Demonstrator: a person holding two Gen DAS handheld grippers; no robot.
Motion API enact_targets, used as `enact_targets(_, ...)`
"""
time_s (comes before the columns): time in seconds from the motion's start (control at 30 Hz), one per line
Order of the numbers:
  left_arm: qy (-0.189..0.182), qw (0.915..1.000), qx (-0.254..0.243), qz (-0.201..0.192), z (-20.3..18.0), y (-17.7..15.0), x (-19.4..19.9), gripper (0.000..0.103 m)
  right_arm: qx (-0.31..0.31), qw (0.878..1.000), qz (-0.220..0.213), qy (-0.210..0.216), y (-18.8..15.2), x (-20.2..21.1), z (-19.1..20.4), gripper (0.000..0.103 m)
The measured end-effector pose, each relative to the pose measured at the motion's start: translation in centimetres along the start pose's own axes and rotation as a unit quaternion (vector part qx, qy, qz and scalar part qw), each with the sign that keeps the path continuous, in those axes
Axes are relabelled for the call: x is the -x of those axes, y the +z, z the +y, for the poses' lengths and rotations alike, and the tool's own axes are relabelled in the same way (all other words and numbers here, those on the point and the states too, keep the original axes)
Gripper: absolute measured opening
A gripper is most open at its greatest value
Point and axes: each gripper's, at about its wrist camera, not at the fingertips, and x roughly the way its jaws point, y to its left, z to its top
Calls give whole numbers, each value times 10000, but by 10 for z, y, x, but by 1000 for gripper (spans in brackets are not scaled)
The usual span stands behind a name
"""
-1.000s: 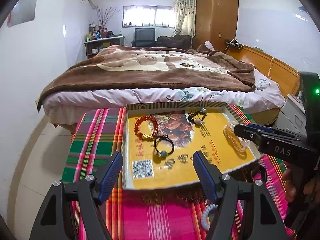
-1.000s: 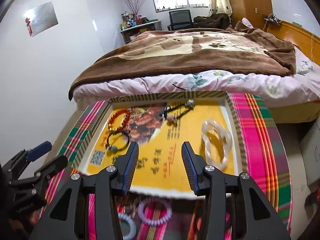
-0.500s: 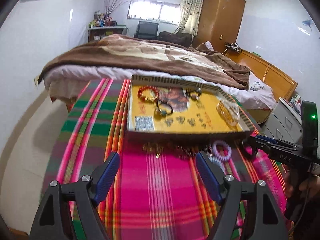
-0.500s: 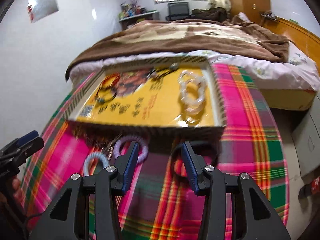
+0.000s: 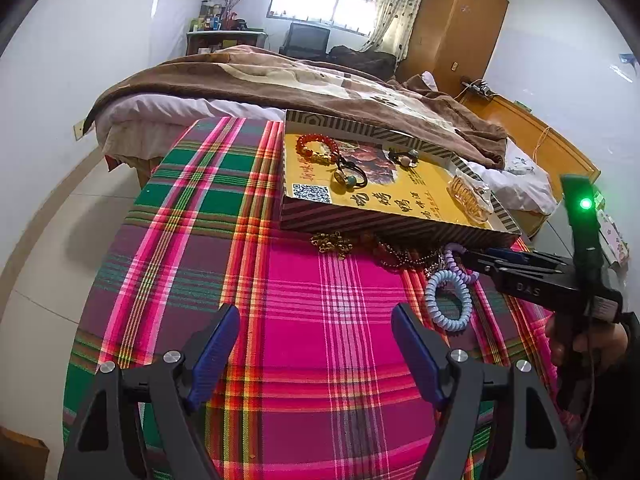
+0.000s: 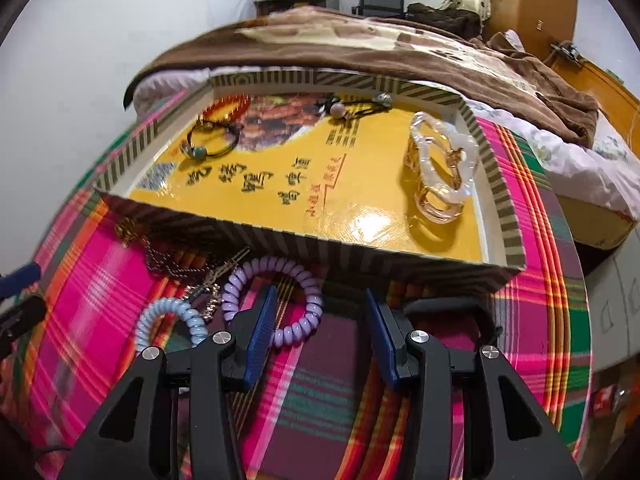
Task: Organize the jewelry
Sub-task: 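Withdraw both grippers from the box, moving the right gripper toward the coiled hair ties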
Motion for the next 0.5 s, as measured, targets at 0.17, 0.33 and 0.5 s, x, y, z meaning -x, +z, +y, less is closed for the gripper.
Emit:
enact_targets(0.17,-9,10000,20,52,1,-2,-4,78,72,10000,-8,12,0,-3,4,46)
enact_targets(0.33,0,10000,27,65,2,-2,-5,78,177,9998,-61,109,-2,0,7,19)
enact_targets(0.5,0,10000,19,96,1,-2,-6,78,183,9996,-93,169,-8,4,7,10)
